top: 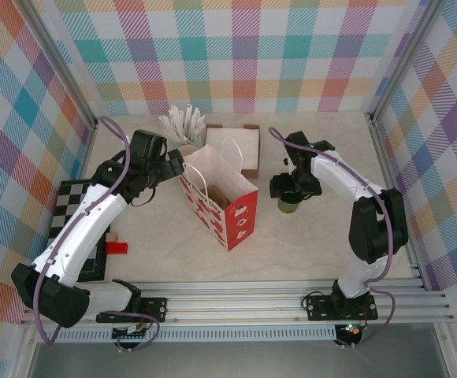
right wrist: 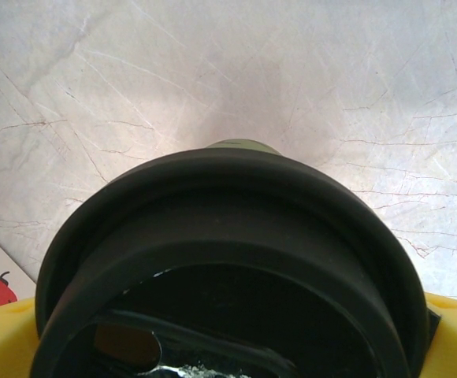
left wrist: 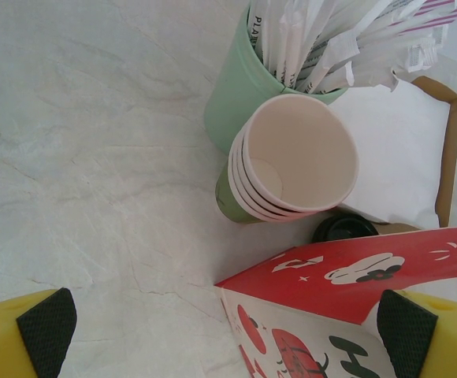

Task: Pack the takeout coffee

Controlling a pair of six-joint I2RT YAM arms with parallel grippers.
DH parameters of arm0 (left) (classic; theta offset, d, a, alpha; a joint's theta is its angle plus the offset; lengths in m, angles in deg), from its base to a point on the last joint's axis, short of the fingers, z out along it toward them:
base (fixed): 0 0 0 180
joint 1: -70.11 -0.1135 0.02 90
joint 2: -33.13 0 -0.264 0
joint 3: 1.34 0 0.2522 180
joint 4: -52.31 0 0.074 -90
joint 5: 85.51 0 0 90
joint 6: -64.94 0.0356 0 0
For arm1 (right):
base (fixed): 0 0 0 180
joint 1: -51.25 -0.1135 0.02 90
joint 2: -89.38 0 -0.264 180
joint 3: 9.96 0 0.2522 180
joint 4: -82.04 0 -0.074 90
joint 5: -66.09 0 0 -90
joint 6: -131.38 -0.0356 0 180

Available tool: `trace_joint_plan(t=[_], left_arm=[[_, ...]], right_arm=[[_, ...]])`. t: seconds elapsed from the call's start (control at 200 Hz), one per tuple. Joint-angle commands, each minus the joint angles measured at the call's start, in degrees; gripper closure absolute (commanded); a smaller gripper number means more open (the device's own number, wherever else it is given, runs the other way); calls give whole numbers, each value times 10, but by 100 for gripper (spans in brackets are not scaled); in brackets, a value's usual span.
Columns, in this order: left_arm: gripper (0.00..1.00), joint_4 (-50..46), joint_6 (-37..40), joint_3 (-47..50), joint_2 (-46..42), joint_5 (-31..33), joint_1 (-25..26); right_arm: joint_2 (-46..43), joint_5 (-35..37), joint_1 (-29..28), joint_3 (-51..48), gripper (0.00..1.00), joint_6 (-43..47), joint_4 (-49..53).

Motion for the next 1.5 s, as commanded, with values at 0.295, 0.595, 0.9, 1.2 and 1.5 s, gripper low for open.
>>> trace_joint_plan(t=[0.295, 0.595, 0.9, 1.2, 1.5], left_arm=[[0, -23, -2, 5, -6, 0, -6], [0, -15, 4, -8, -14, -25, -6], [0, -22, 4, -5, -15, -20, -6], [0, -19, 8, -10, -18, -25, -6], [0, -25, 63, -78, -11, 74, -7]], right_arm=[[16, 16, -2, 36, 10, 11, 31], [30, 38, -5, 53, 3, 33, 65], [41, 43, -7, 64, 4, 35, 75], [35, 49, -11, 66, 15, 36, 76], [-51, 90, -13, 61, 34, 40, 95]])
